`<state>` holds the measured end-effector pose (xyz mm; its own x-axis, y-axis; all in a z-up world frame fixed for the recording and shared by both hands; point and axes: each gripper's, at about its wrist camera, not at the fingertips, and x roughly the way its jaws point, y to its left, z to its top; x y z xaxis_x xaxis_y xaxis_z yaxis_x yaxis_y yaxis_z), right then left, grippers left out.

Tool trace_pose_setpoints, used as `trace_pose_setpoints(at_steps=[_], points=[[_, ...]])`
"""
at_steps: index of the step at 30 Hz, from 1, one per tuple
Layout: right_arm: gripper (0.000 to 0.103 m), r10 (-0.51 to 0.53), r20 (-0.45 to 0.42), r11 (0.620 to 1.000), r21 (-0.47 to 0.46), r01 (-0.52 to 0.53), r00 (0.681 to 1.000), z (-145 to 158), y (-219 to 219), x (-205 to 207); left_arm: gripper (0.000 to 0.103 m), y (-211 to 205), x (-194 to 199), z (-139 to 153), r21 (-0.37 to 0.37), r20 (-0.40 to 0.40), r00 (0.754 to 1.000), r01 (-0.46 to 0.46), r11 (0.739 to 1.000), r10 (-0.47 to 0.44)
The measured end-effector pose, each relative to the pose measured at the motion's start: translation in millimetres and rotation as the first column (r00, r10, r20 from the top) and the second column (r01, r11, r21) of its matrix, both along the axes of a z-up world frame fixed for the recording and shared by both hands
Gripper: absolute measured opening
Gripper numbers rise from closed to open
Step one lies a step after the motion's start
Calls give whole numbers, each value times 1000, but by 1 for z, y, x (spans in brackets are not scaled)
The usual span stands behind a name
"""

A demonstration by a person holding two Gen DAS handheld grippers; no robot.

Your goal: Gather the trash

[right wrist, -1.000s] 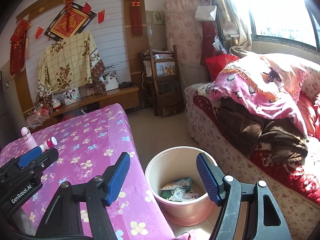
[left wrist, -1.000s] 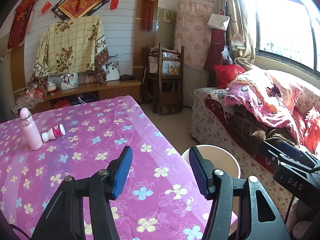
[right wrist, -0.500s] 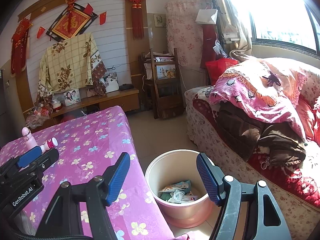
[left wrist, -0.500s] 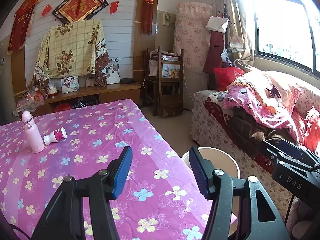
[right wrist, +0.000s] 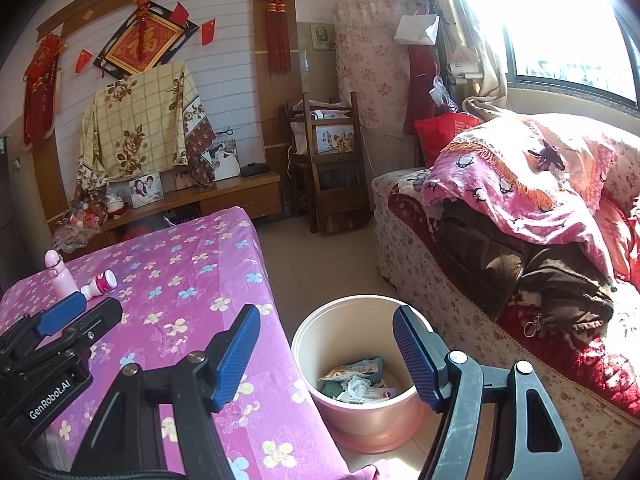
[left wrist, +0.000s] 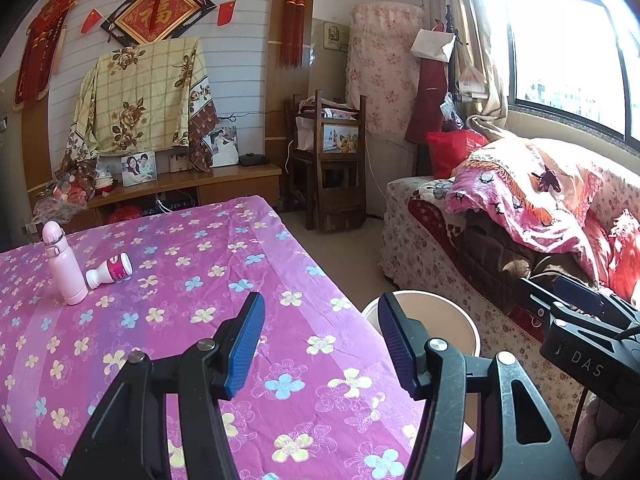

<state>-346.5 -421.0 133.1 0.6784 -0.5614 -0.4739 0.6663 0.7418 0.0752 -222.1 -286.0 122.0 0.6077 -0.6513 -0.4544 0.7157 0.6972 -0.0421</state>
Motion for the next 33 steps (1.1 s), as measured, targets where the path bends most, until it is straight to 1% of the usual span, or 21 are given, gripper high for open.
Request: trace_pose_setpoints(at_steps=[33], points=[[73,4,-16,1000,5,-4,1000,-6,-1,-1,60,-1,-1,-9,9,-10,1000,7,1000,-7]])
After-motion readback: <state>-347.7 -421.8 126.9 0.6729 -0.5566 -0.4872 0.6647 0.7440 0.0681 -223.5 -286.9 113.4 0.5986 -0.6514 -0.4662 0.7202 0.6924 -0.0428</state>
